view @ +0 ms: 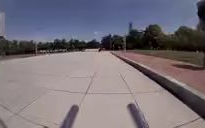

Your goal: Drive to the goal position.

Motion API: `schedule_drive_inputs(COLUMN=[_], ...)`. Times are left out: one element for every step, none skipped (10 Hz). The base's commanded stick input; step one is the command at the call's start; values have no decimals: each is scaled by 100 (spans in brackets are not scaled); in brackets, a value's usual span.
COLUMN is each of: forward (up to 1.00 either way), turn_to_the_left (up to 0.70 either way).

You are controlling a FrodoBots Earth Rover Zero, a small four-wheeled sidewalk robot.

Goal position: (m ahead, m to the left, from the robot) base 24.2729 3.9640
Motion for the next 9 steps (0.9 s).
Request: schedule_drive_inputs(forward=[70,70,70,70,70,70,70,70,70], turn_to_the_left=[-24,0,0,0,0,0,0,0,0])
